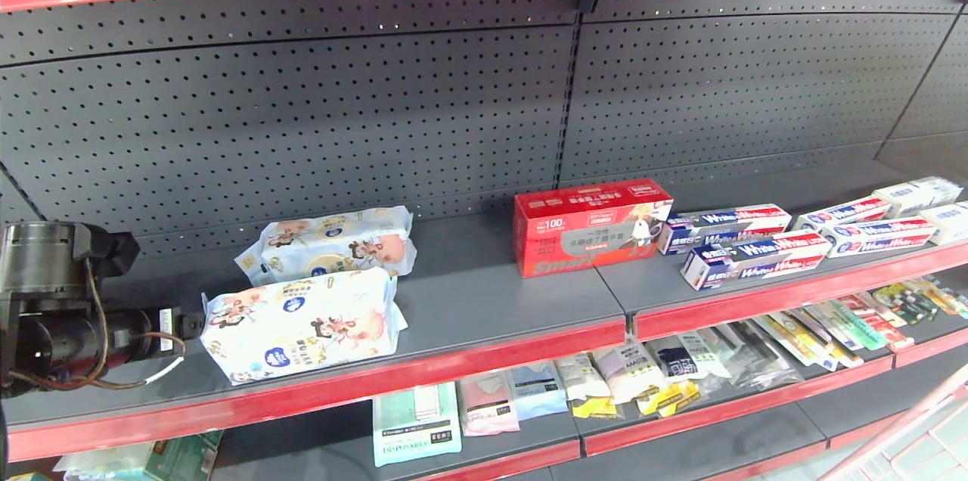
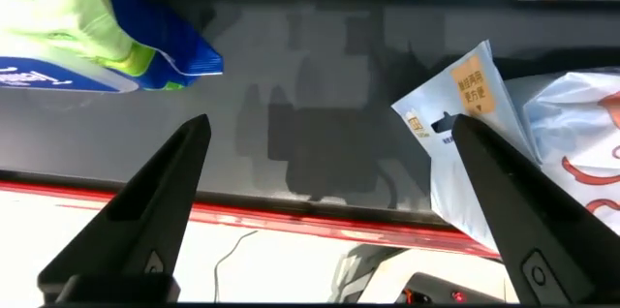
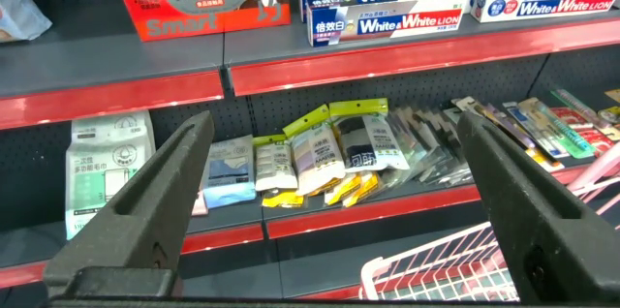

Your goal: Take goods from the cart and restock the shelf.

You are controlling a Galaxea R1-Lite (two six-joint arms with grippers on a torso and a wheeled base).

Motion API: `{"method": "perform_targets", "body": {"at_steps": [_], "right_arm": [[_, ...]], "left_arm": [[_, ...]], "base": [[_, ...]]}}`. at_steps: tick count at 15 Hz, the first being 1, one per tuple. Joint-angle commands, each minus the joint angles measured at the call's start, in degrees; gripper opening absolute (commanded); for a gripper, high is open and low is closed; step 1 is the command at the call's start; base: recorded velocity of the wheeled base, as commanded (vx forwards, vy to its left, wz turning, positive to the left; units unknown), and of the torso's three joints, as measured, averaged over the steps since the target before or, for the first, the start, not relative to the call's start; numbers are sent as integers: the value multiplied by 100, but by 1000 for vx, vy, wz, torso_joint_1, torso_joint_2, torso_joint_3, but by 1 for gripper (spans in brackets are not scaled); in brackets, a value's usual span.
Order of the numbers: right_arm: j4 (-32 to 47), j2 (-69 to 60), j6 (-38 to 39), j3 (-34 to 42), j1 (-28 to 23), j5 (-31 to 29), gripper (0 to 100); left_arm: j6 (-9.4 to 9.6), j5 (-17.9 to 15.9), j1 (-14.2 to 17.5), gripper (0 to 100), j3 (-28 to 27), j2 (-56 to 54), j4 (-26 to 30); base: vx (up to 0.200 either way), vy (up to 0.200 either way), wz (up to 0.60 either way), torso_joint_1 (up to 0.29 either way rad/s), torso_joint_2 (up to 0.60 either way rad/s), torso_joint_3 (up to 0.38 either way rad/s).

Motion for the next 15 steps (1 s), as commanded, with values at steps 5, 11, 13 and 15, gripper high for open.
{"method": "perform_targets", "body": {"at_steps": [5, 11, 13, 15], "right_arm": [[-1, 7, -1, 0, 0, 2, 100], [-1, 7, -1, 0, 0, 2, 100], [-1, 7, -1, 0, 0, 2, 100], [-1, 7, -1, 0, 0, 2, 100]], "left_arm": [[-4, 10, -169, 100, -2, -15, -1], [-4, 46, -327, 100, 16, -15, -80], [-13, 46, -371, 100, 7, -6, -106], [-39, 54, -406, 100, 16, -6, -106]], "base": [[0, 0, 0, 0, 0, 0], [0, 0, 0, 0, 0, 0], [0, 0, 0, 0, 0, 0], [0, 0, 0, 0, 0, 0]]}}
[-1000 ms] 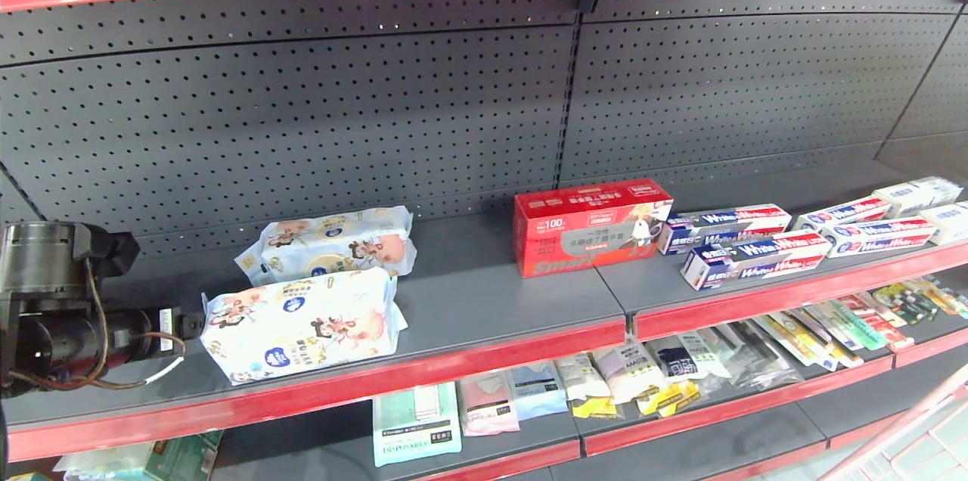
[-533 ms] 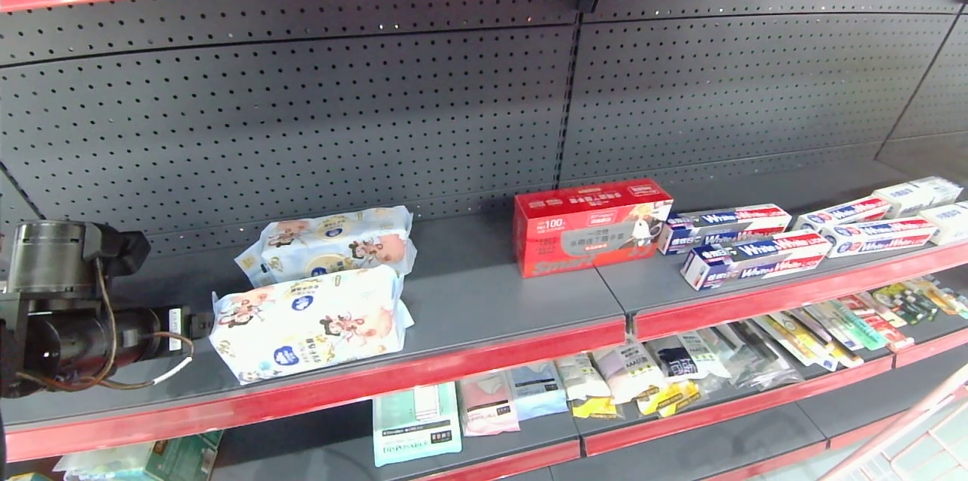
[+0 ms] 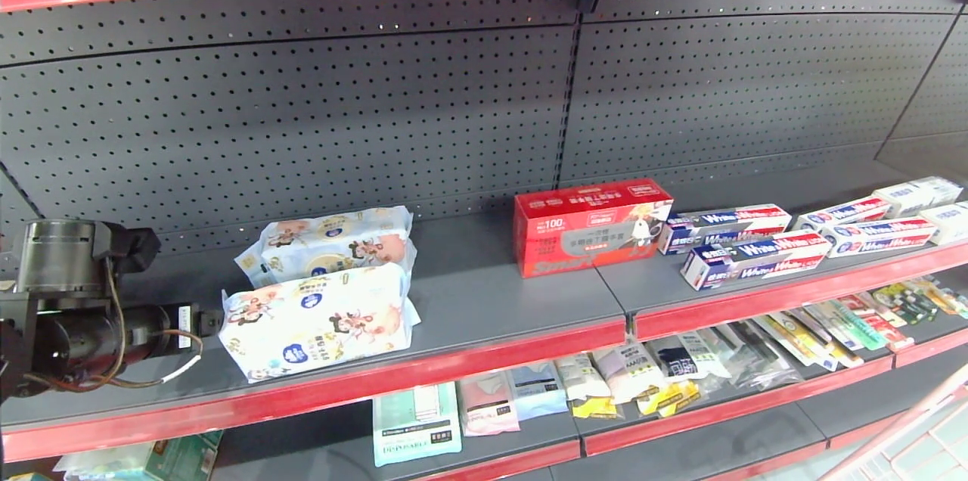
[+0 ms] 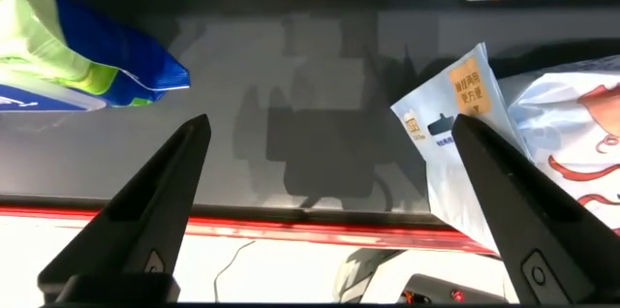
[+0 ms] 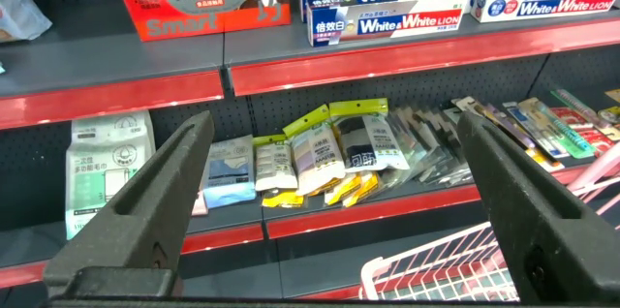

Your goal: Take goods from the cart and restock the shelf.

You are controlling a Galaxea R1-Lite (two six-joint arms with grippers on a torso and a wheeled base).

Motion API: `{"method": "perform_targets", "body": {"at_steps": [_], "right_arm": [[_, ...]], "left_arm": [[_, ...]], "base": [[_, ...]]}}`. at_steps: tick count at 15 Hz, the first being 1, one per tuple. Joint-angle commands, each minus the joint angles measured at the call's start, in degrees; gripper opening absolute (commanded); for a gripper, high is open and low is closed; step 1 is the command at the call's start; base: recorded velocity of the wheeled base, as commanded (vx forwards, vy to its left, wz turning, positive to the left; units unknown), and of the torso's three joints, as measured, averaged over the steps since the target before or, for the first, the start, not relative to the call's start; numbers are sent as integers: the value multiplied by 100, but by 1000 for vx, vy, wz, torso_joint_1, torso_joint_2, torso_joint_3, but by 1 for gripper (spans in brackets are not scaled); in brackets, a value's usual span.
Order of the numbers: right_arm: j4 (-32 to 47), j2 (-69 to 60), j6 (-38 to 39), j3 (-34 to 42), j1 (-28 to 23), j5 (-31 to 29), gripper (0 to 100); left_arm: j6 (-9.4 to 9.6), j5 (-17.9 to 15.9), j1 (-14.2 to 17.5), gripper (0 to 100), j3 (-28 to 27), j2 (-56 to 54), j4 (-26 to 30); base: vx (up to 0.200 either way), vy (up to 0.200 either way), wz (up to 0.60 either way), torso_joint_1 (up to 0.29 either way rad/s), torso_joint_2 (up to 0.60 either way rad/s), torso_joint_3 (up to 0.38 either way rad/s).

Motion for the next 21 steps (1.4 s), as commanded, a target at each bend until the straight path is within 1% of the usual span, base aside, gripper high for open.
{"method": "perform_targets", "body": {"at_steps": [1, 3, 11, 12, 13, 14, 15, 16, 17, 18, 20, 21], "right_arm": [[-1, 7, 2, 0, 0, 2, 100], [-1, 7, 2, 0, 0, 2, 100], [-1, 7, 2, 0, 0, 2, 100], [-1, 7, 2, 0, 0, 2, 100], [-1, 7, 2, 0, 0, 2, 100], [-1, 7, 2, 0, 0, 2, 100], [-1, 7, 2, 0, 0, 2, 100], [-1, 7, 2, 0, 0, 2, 100], [-1, 7, 2, 0, 0, 2, 100], [-1, 7, 2, 0, 0, 2, 100], [-1, 7, 2, 0, 0, 2, 100], [-1, 7, 2, 0, 0, 2, 100]], "left_arm": [[-8, 6, -31, 100, 1, -6, -1], [-8, 14, -93, 100, 1, -6, -1], [-8, 67, -101, 100, 10, -41, -10], [10, 217, -75, 100, 28, -103, -10], [27, 278, -57, 100, 28, -147, -1], [63, 304, 66, 100, 28, -402, -1], [124, 287, 110, 100, 63, -683, 34], [177, 234, 110, 100, 177, -1105, 87], [186, 129, 110, 100, 406, -1659, 210], [186, 67, 110, 100, 502, -1931, 289], [194, -249, 110, 100, 1047, -3531, 965], [238, -592, 110, 100, 1346, -4665, 1458]], "base": [[0, 0, 0, 0, 0, 0], [0, 0, 0, 0, 0, 0], [0, 0, 0, 0, 0, 0], [0, 0, 0, 0, 0, 0], [0, 0, 0, 0, 0, 0], [0, 0, 0, 0, 0, 0], [0, 0, 0, 0, 0, 0], [0, 0, 0, 0, 0, 0], [0, 0, 0, 0, 0, 0], [0, 0, 0, 0, 0, 0], [0, 0, 0, 0, 0, 0], [0, 0, 0, 0, 0, 0]]}}
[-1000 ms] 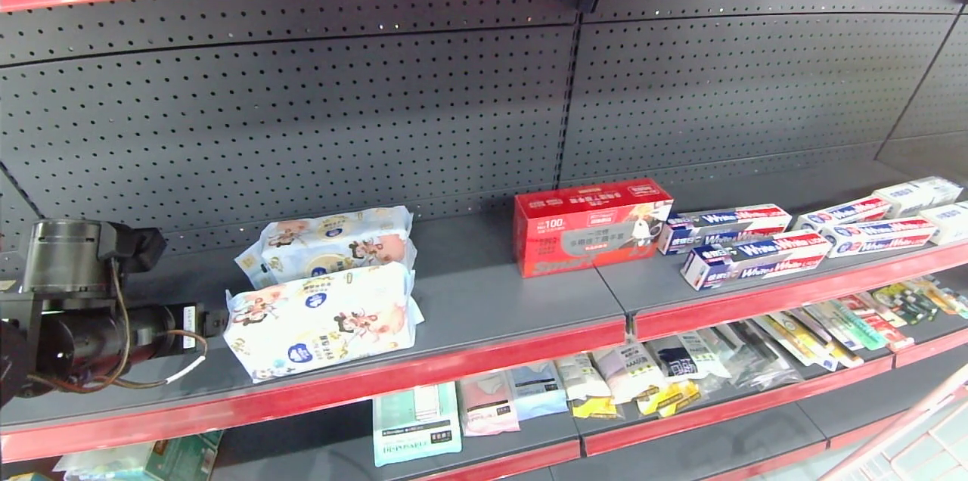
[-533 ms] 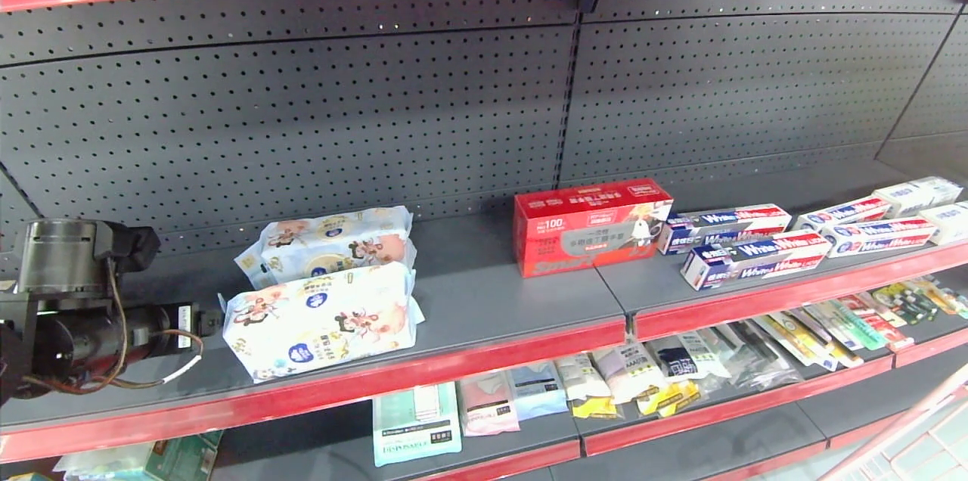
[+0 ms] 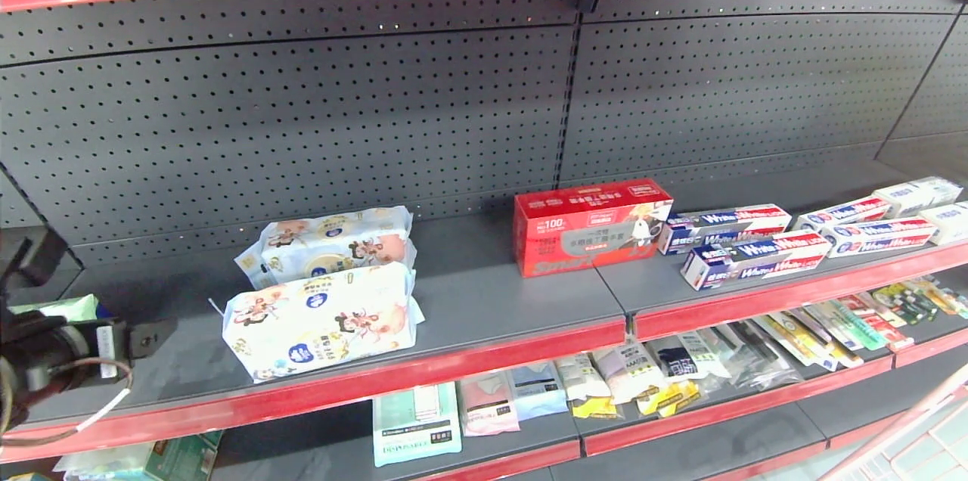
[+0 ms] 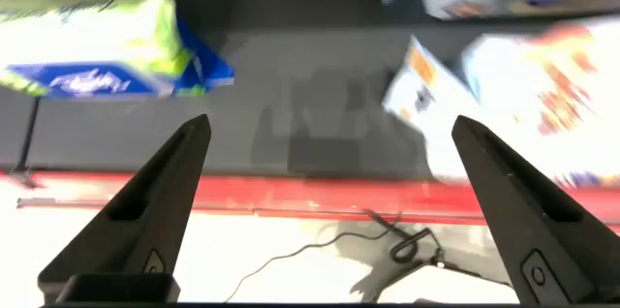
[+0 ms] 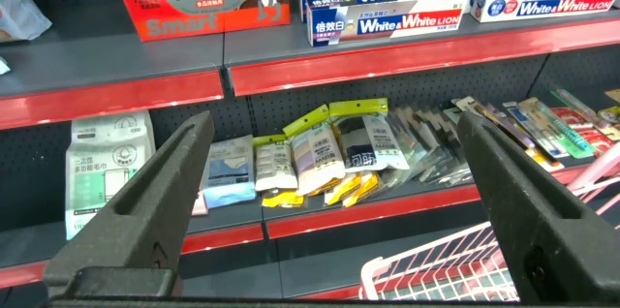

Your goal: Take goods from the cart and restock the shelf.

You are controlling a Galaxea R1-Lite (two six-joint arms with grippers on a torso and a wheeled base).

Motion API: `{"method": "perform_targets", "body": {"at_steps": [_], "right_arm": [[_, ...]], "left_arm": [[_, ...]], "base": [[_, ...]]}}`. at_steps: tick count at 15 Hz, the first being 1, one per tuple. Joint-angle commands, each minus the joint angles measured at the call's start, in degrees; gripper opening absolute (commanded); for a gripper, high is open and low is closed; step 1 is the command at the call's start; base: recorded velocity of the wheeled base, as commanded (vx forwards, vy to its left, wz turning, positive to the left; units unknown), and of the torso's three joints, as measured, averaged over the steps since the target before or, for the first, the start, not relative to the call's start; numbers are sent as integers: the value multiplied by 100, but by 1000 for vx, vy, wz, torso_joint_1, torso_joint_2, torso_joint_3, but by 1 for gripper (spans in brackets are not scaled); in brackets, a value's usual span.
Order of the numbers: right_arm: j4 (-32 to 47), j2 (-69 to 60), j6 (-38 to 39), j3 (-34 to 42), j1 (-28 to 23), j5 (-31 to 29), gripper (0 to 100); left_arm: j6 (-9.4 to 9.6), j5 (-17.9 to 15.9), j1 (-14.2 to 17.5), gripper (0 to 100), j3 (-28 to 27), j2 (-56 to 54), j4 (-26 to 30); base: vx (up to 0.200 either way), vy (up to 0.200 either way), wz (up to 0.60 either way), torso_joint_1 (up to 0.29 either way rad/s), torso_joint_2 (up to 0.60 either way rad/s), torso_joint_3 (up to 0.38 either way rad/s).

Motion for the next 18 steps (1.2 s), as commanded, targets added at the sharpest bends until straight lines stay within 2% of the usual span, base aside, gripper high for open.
{"method": "perform_targets", "body": {"at_steps": [1, 2, 3, 5, 10, 11, 12, 13, 14, 15, 16, 17, 18], "right_arm": [[-1, 7, -1, 0, 0, 2, 100], [-1, 7, -1, 0, 0, 2, 100], [-1, 7, -1, 0, 0, 2, 100], [-1, 7, -1, 0, 0, 2, 100], [-1, 7, -1, 0, 0, 2, 100], [-1, 7, -1, 0, 0, 2, 100], [-1, 7, -1, 0, 0, 2, 100], [-1, 7, -1, 0, 0, 2, 100], [-1, 7, -1, 0, 0, 2, 100], [-1, 7, -1, 0, 0, 2, 100], [-1, 7, -1, 0, 0, 2, 100], [-1, 7, -1, 0, 0, 2, 100], [-1, 7, -1, 0, 0, 2, 100]], "left_arm": [[190, -734, 10, 100, 954, -3248, 1106], [190, -734, 10, 100, 954, -3248, 1106], [260, -893, -52, 100, 1262, -4654, 1669], [251, -937, -105, 100, 1253, -5436, 2240], [243, -919, -122, 100, 1323, -6526, 2750], [243, -919, -122, 100, 1323, -6526, 2750], [190, -699, -122, 100, 1437, -6517, 2662], [199, -655, -122, 100, 1508, -6517, 2671], [243, -409, -122, 100, 1938, -6517, 2469], [366, -75, -122, 100, 1965, -6517, 2266], [330, 74, -122, 100, 1974, -6517, 2266], [111, 276, -122, 100, 2132, -6517, 2038], [128, 373, -122, 100, 2466, -6517, 1300]], "base": [[0, 0, 0, 0, 0, 0], [0, 0, 0, 0, 0, 0], [0, 0, 0, 0, 0, 0], [0, 0, 0, 0, 0, 0], [0, 0, 0, 0, 0, 0], [0, 0, 0, 0, 0, 0], [0, 0, 0, 0, 0, 0], [0, 0, 0, 0, 0, 0], [0, 0, 0, 0, 0, 0], [0, 0, 0, 0, 0, 0], [0, 0, 0, 0, 0, 0], [0, 0, 0, 0, 0, 0], [0, 0, 0, 0, 0, 0]]}}
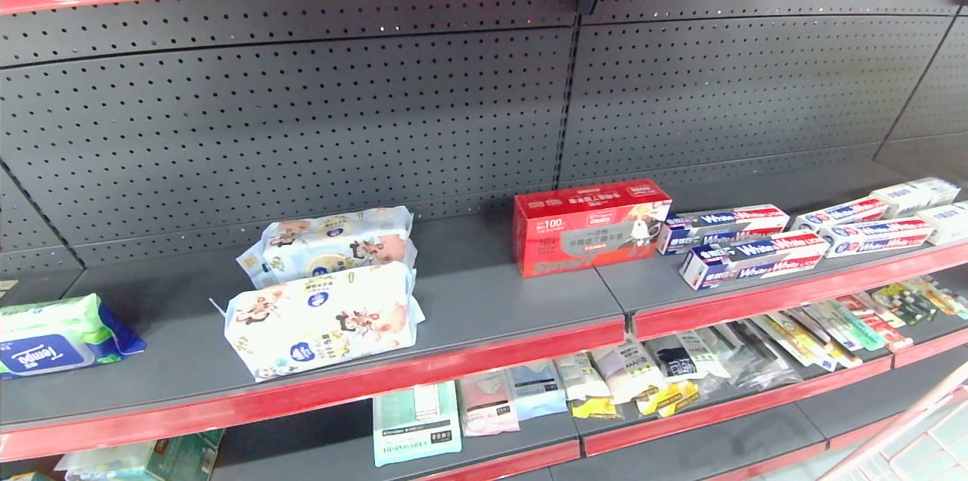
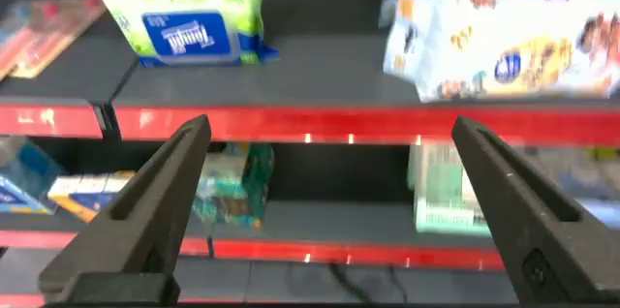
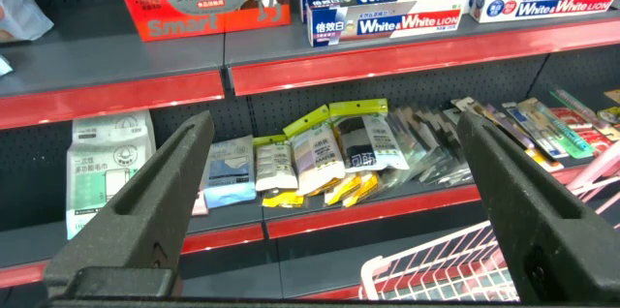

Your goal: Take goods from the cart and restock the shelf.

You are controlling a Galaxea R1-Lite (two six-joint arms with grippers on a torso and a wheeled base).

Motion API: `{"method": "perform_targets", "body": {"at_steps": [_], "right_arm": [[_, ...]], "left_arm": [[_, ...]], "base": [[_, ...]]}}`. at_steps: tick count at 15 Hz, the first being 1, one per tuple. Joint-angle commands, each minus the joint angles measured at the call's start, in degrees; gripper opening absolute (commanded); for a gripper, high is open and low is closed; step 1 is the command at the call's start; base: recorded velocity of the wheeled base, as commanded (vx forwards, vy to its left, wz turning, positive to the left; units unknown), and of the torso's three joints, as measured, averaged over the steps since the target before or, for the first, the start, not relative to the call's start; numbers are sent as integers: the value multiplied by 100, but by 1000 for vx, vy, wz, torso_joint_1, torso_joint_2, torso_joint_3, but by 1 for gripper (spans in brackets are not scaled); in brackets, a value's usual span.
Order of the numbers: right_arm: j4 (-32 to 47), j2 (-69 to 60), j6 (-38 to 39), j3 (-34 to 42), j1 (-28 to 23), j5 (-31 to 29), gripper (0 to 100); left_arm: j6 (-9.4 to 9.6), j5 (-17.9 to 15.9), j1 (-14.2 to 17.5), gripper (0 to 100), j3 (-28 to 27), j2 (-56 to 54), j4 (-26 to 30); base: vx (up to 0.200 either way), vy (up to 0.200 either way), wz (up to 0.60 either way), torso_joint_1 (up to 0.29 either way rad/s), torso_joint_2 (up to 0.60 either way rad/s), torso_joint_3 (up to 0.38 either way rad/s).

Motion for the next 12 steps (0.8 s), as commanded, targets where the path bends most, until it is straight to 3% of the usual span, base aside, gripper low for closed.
{"method": "perform_targets", "body": {"at_steps": [1, 2, 4, 6, 7, 10, 12], "right_arm": [[-1, 7, -7, 0, 0, 4, 100], [-1, 7, -7, 0, 0, 4, 100], [-1, 7, -7, 0, 0, 4, 100], [-1, 7, -33, 0, 0, 4, 100], [-1, 7, -51, 0, 0, 4, 100], [-1, 7, -42, 0, 0, 4, 100], [-1, 7, -33, 0, 0, -5, 100]], "left_arm": [[31, 157, 6, 100, 495, 5, -967], [31, 175, 6, 100, 495, 5, -791], [189, -423, 6, 100, 495, 5, -888], [242, -546, 6, 100, 495, 5, -879], [268, -783, 6, 100, 495, 5, -871], [312, -871, 6, 100, 495, 5, -853], [321, -880, 6, 100, 495, 5, -844]], "base": [[0, 0, 0, 0, 0, 0], [0, 0, 0, 0, 0, 0], [0, 0, 0, 0, 0, 0], [0, 0, 0, 0, 0, 0], [0, 0, 0, 0, 0, 0], [0, 0, 0, 0, 0, 0], [0, 0, 600, 0, 5, 5]]}}
